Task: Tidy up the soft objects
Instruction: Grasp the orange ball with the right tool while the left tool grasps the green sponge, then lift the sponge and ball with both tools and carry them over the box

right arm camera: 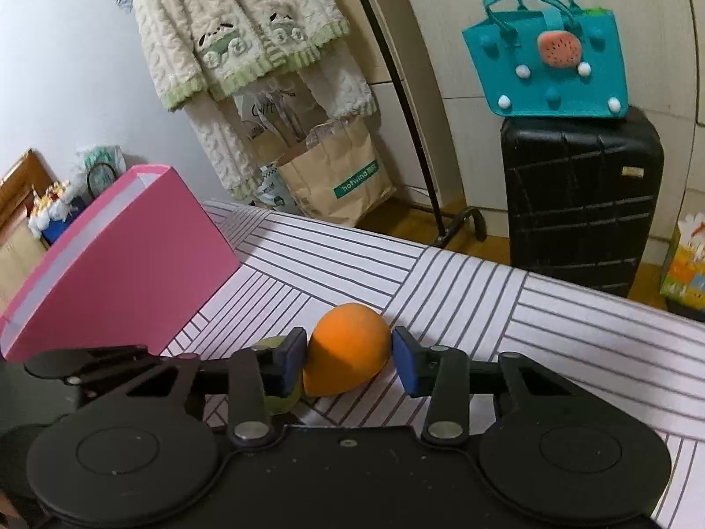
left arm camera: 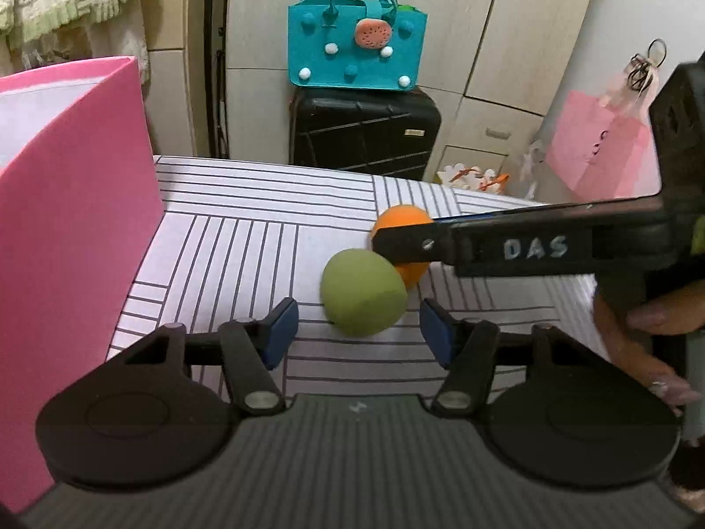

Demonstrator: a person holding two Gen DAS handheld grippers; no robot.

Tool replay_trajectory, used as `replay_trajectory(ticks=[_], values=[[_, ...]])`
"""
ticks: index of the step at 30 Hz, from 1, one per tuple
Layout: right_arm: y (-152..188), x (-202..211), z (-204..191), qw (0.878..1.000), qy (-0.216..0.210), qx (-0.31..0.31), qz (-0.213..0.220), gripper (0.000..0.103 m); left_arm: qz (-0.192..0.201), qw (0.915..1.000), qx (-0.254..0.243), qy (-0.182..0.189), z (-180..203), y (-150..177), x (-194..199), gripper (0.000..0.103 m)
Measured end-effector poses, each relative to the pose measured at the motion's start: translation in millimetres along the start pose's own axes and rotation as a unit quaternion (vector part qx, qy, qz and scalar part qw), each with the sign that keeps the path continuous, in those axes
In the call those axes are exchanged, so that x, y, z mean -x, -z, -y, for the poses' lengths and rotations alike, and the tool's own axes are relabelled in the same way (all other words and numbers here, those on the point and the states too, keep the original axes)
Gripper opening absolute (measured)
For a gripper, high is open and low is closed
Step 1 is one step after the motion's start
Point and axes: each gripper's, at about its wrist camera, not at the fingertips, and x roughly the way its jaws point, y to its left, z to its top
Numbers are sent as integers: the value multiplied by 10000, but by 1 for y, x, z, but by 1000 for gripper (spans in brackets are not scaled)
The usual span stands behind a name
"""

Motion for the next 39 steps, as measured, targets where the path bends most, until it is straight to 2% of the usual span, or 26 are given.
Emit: replay_trajectory(ticks=[3, 5, 7, 14, 18, 22, 29, 33, 39], values=[[3, 3, 0, 10000, -8, 10, 43, 45, 57, 9998, -72, -150, 3, 2, -4, 51], [4, 4, -1, 10000, 1, -2, 83, 45, 126, 9997, -66, -185, 2, 3, -4, 43], [5, 6, -1, 9999, -22, -6, 108, 45, 198, 9997, -19, -170, 0, 2, -4, 38], [9, 10, 0, 9999, -32, -106, 95, 45, 187, 9998, 6, -6, 0, 4, 0, 36], [13, 18, -8, 9999, 78, 6, 66, 45, 169, 9998, -87, -35, 3, 4, 7, 36], [21, 32, -24, 9987, 313, 383, -103, 45, -109, 9993, -359, -74, 7, 6, 18, 36], [34, 65, -44, 9986, 294, 419, -131, 45, -249, 9967, -769, -50, 17, 9, 50, 36], [42, 83, -54, 9989, 181, 289, -325, 45, -557, 9936, -961, 195, 21, 11, 65, 36], [56, 112, -80, 9975, 262, 551, -355, 46, -997, 9861, -1171, 623, 22, 17, 89, 36]])
